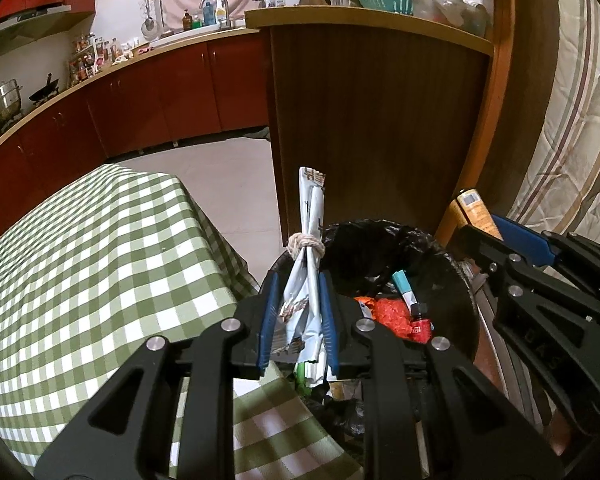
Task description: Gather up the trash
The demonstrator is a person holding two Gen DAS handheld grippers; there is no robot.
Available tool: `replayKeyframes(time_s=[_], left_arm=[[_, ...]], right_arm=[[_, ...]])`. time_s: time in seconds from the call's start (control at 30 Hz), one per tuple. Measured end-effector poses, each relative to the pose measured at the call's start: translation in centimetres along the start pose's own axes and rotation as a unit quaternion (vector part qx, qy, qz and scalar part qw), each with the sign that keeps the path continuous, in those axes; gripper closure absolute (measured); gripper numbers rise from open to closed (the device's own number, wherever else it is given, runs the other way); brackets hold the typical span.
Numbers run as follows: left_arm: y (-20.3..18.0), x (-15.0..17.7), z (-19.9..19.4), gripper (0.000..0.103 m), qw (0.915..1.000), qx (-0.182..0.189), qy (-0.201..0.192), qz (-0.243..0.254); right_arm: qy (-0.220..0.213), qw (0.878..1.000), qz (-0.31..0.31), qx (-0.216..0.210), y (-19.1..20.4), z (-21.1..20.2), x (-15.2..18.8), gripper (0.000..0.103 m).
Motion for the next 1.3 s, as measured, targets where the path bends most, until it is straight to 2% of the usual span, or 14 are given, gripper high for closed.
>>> replayKeyframes(time_s=[0.1, 0.23, 0.4, 0.57, 0.7, 0.77, 0.87, 1.07, 1.3], left_arm=[[0.0, 0.0, 0.3, 0.08, 1.0, 0.0, 0.004, -0.001], [0.0, 0.0, 0.4, 0.058, 1.0, 0.0, 0.005, -0.004], [0.0, 0.0, 0.4, 0.057, 1.0, 0.001, 0.006, -0.007], [0.2, 0.0, 0.2, 0.044, 0.9999, -0.004, 0.002, -0.012], [0.5, 0.1, -0.2, 0.041, 0.9999, -0.006, -0.002, -0.015], [0.7, 0.1, -0.4, 0.032, 0.9998, -0.012, -0.008, -0.015], [1.0, 0.2, -0.8, 0.028, 0.9996, -0.019, -0.017, -0.015], [2.2, 0.4, -1.8, 0.022, 0.999, -0.015, -0.021, -0.035], [2.9, 0.8, -4.2, 0.013, 0.9983, -0.017, -0.042, -0.036]], right_arm=[[-0.001, 1.0, -0.001, 0.001, 0.1, 0.0, 0.2, 0.077], [-0.002, 1.0, 0.003, 0.002, -0.1, 0.0, 0.0, 0.073], [-0.007, 1.0, 0.008, 0.005, -0.5, -0.3, -0.1, 0.072], [-0.015, 1.0, 0.009, 0.012, -0.4, -0.7, -0.1, 0.057], [-0.019, 1.0, 0.011, 0.016, -0.5, -1.0, 0.0, 0.045], [-0.021, 1.0, 0.013, 0.019, -0.6, -1.1, 0.0, 0.038], [-0.027, 0.999, 0.014, 0.024, -0.8, -1.5, 0.0, 0.032], [-0.035, 0.999, 0.015, 0.033, -0.8, -2.5, 0.2, 0.027], [-0.047, 0.998, 0.004, 0.043, 0.0, -4.4, 0.3, 0.023]])
Point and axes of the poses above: each gripper's, at about its wrist camera, not at the fingertips, and z roughly the way its jaws point, y to its left, x to its underside, the point moved 1 cm from there along z, roughly the way its jaws point
